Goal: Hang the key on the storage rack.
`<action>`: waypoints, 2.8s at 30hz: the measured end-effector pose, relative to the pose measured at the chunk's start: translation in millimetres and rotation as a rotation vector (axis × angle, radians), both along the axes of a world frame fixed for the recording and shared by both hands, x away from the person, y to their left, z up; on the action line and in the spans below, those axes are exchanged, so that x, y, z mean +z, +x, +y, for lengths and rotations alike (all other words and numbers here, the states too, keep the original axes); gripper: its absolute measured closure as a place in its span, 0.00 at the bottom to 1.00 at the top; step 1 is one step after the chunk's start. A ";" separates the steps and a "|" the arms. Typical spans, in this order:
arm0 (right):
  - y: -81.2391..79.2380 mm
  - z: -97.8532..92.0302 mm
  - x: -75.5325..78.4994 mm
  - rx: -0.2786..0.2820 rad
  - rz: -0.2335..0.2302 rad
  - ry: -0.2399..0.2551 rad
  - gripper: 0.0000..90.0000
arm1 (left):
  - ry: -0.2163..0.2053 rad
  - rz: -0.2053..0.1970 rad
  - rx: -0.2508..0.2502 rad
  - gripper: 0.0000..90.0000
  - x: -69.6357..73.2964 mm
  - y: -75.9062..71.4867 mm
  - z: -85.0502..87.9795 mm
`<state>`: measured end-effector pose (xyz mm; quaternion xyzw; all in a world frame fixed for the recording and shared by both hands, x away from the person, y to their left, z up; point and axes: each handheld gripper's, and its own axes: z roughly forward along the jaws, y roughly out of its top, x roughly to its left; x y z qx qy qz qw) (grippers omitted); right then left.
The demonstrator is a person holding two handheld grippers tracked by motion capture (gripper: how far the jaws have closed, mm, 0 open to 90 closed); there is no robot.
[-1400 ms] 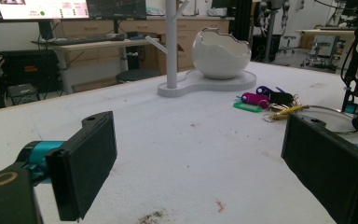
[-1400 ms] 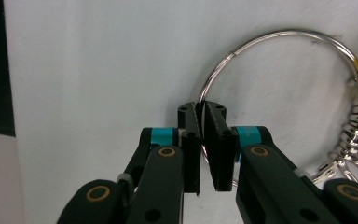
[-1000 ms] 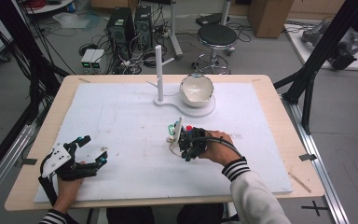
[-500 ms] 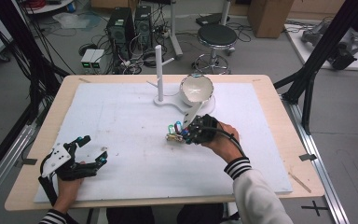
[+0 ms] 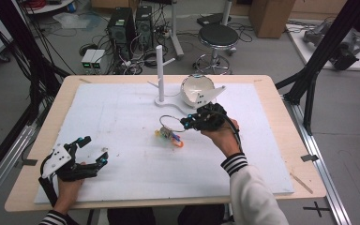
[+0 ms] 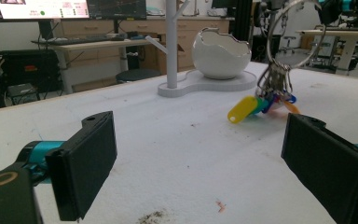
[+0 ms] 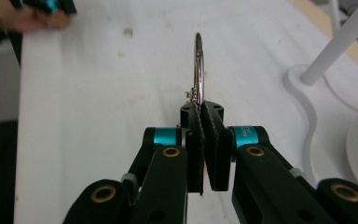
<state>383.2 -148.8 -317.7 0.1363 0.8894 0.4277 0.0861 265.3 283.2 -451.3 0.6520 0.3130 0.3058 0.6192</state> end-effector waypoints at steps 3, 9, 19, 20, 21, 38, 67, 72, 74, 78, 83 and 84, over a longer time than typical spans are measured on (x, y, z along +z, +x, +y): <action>6.7 -2.4 4.2 -0.020 0.021 0.100 0.98 | -0.001 0.000 0.000 0.12 0.0 0.0 0.1; 14.8 1.4 9.0 -0.019 0.001 0.147 0.98 | -0.003 0.002 -0.002 0.12 0.0 0.0 0.2; 38.7 18.2 14.9 -0.070 -0.001 0.218 0.98 | 0.003 -0.001 -0.001 0.12 0.0 -0.2 0.1; 41.5 19.4 14.7 -0.078 -0.004 0.228 0.98 | 0.004 -0.001 0.000 0.12 0.0 -0.3 0.1; 44.2 20.6 13.9 -0.087 0.001 0.244 0.98 | 0.005 -0.003 -0.001 0.12 0.1 -0.5 0.1; 78.9 38.4 2.6 -0.226 -0.005 0.287 0.98 | 0.000 -0.007 0.000 0.12 -0.2 -0.7 0.2; 115.0 42.7 -35.8 -0.332 0.046 0.307 0.97 | -0.006 -0.005 0.000 0.12 -0.2 -0.6 0.2; 115.0 42.4 -35.4 -0.342 0.028 0.354 0.95 | -0.004 -0.006 0.001 0.12 -0.3 -0.6 0.2; 113.8 42.5 -34.2 -0.338 0.016 0.329 0.94 | -0.005 -0.006 0.001 0.12 -0.3 -0.6 0.1; 109.8 41.0 -30.2 -0.335 0.001 0.291 0.87 | -0.002 -0.007 0.000 0.12 -0.2 -0.8 0.1; 102.1 40.7 -22.2 -0.312 -0.014 0.283 0.65 | 0.001 -0.006 0.000 0.12 -0.2 -0.7 0.2; 100.2 40.9 -21.4 -0.307 -0.009 0.293 0.54 | 0.002 -0.006 0.000 0.12 -0.2 -0.7 0.2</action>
